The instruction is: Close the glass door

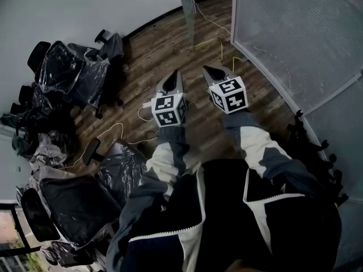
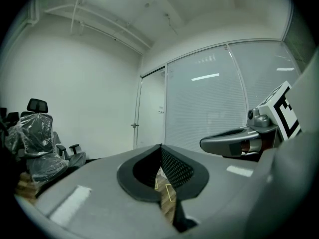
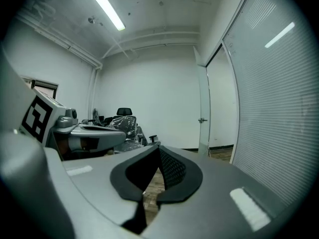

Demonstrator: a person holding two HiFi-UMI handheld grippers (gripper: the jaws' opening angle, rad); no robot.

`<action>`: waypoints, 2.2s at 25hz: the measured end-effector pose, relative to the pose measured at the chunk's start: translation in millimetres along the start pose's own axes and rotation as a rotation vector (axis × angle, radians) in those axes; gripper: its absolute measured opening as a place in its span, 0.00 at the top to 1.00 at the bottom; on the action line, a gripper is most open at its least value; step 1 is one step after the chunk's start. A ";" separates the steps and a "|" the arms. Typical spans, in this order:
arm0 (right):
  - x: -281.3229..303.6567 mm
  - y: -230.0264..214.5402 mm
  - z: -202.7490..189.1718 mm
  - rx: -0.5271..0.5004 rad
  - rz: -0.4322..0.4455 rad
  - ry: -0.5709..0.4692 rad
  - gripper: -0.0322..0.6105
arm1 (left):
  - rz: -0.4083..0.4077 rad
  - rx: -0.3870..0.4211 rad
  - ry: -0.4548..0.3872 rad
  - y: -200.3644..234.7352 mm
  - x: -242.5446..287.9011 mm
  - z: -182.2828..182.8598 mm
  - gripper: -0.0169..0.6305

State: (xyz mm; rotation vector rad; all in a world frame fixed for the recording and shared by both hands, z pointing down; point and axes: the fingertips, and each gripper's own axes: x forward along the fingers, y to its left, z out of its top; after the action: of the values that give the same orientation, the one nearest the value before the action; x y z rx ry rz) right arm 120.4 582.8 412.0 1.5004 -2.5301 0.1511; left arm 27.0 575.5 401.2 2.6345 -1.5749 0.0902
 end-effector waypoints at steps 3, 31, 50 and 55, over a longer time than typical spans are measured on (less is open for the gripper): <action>9.0 9.0 0.0 -0.013 0.003 0.010 0.94 | 0.001 -0.015 0.000 11.9 -3.3 -1.1 0.97; 162.7 24.3 2.5 -0.073 0.134 0.038 0.94 | 0.061 -0.054 0.027 133.9 49.1 -25.6 0.97; 331.8 -154.3 53.2 -0.125 0.242 0.018 0.94 | 0.230 -0.089 0.044 194.2 264.6 4.3 0.97; 375.8 -164.1 54.2 -0.158 0.248 0.039 0.94 | 0.216 -0.107 0.048 223.1 304.4 -5.7 0.97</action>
State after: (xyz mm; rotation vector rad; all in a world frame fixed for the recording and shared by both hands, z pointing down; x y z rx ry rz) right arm 82.6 171.8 439.5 1.1140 -2.6200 0.0151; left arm -25.7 203.7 440.1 2.3580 -1.7899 0.0776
